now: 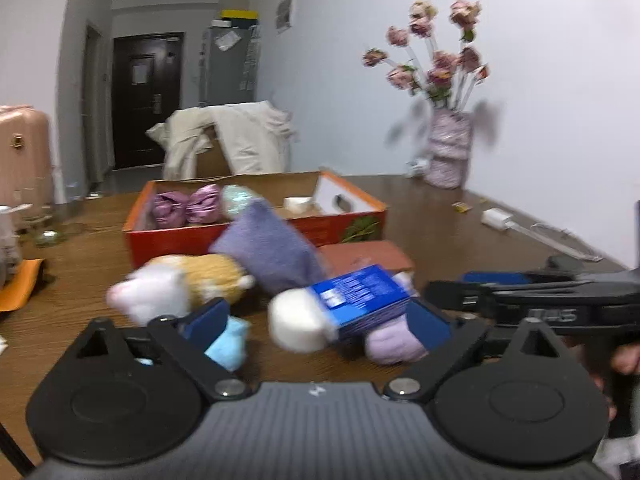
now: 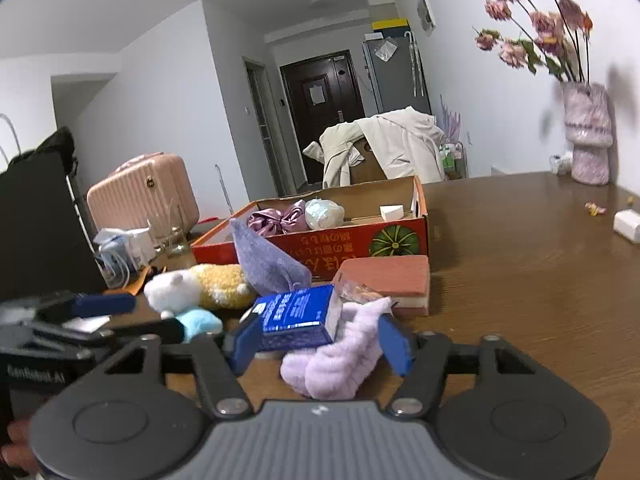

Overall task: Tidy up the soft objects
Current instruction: 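Close both tools on the blue handkerchief pack together, then carry the handkerchief pack into the box and open both tools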

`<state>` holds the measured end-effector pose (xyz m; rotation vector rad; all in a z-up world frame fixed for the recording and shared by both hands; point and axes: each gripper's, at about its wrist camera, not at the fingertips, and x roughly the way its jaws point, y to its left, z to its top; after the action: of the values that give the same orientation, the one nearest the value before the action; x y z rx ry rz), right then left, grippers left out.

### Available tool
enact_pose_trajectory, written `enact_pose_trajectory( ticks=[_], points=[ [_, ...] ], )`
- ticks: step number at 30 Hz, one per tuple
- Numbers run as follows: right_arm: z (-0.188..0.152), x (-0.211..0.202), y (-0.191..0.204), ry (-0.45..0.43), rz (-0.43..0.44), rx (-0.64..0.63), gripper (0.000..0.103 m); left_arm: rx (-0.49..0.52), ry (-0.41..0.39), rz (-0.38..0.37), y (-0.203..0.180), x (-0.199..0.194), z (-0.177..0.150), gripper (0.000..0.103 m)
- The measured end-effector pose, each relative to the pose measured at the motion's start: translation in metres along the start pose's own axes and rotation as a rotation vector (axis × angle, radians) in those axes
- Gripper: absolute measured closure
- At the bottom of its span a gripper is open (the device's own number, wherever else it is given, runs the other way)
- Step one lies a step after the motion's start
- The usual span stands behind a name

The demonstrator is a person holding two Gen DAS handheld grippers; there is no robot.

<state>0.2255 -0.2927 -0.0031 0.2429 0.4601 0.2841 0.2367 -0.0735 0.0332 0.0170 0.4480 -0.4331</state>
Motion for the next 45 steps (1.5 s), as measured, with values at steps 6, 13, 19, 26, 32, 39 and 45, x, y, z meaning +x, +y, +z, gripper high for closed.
enact_pose_trajectory(
  ticks=[6, 13, 19, 26, 32, 39, 45],
  points=[
    [0.01, 0.035, -0.017, 0.021, 0.053, 0.105, 0.065, -0.111, 0.099, -0.076, 0.006, 0.049, 0.009, 0.048],
    [0.006, 0.054, -0.025, 0.053, 0.088, 0.165, 0.078, -0.252, 0.149, -0.16, 0.023, 0.071, 0.005, 0.064],
    [0.006, 0.037, -0.022, 0.022, 0.106, 0.179, 0.081, -0.247, 0.14, -0.199, 0.024, 0.055, 0.009, 0.066],
    [0.002, 0.013, -0.016, 0.017, 0.096, 0.15, 0.081, -0.179, 0.109, -0.215, 0.006, 0.032, 0.016, 0.066],
    [-0.008, -0.008, -0.007, 0.042, 0.118, 0.124, 0.081, -0.161, 0.132, -0.207, -0.001, 0.01, 0.005, 0.066],
    [-0.037, -0.022, 0.01, 0.114, 0.175, 0.109, 0.076, -0.215, 0.184, -0.195, 0.004, -0.022, -0.031, 0.063],
    [-0.048, -0.012, 0.016, 0.152, 0.172, 0.103, 0.077, -0.26, 0.215, -0.157, 0.016, -0.021, -0.048, 0.063]
  ],
)
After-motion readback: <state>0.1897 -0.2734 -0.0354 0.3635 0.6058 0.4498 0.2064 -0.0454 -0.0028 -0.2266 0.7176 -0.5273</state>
